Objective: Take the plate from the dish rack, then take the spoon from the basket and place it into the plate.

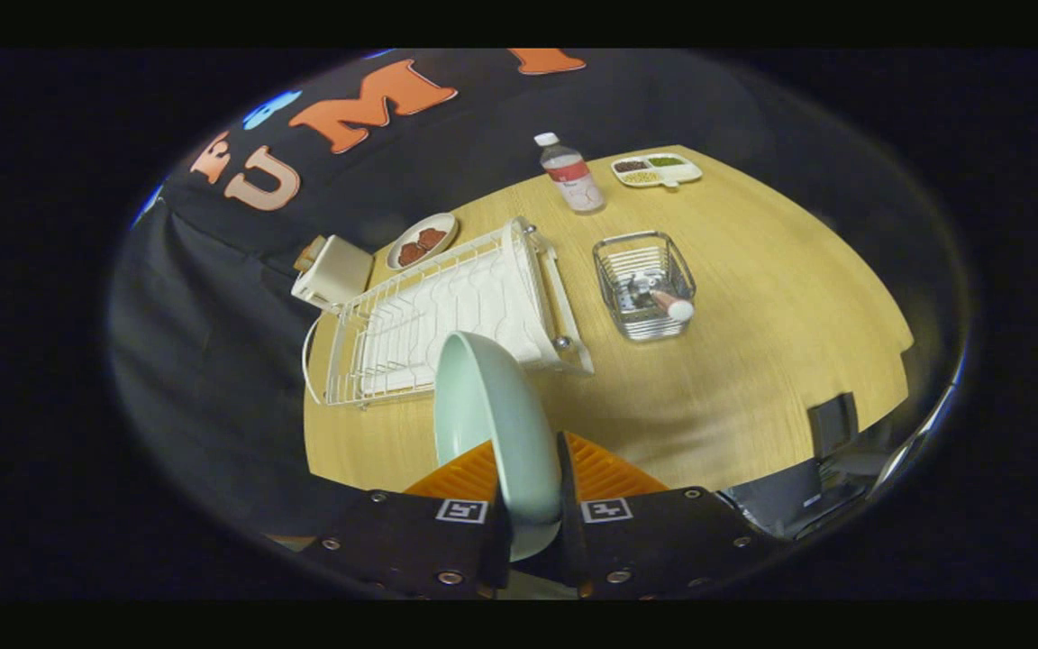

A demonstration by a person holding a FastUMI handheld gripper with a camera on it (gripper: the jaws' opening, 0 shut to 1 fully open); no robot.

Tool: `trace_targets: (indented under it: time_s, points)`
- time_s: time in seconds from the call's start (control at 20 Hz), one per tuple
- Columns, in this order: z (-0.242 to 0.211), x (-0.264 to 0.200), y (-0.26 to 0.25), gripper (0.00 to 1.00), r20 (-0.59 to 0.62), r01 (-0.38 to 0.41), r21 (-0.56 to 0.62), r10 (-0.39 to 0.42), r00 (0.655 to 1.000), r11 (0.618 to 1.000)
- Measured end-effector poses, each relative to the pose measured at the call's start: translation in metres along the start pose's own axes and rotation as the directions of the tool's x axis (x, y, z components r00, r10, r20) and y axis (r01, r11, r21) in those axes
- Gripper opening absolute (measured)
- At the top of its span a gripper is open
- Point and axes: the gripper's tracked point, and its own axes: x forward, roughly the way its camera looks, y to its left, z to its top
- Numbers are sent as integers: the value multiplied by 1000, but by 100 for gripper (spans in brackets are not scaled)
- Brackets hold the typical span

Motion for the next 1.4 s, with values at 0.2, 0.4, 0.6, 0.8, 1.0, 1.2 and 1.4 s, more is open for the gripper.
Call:
trace_targets:
  time_s: [0.2, 0.4, 0.6, 0.8, 1.0, 1.2, 1.4]
  points:
    - [-26, 24, -10, 23, -27, -38, 33, 39, 999, 999]
    - [-43, 49, -13, 24, -37, -63, 50, 65, 997, 997]
    - [-47, 66, -10, 23, -13, -114, 109, 116, 993, 987]
    - [-48, 81, -6, 24, 18, -154, 158, 153, 988, 975]
    - [-43, 88, -6, 26, 63, -174, 190, 165, 984, 966]
    - [-17, 76, -23, 46, 167, -132, 130, 109, 980, 983]
    - [40, 51, -43, 63, 393, -48, 32, 32, 919, 998]
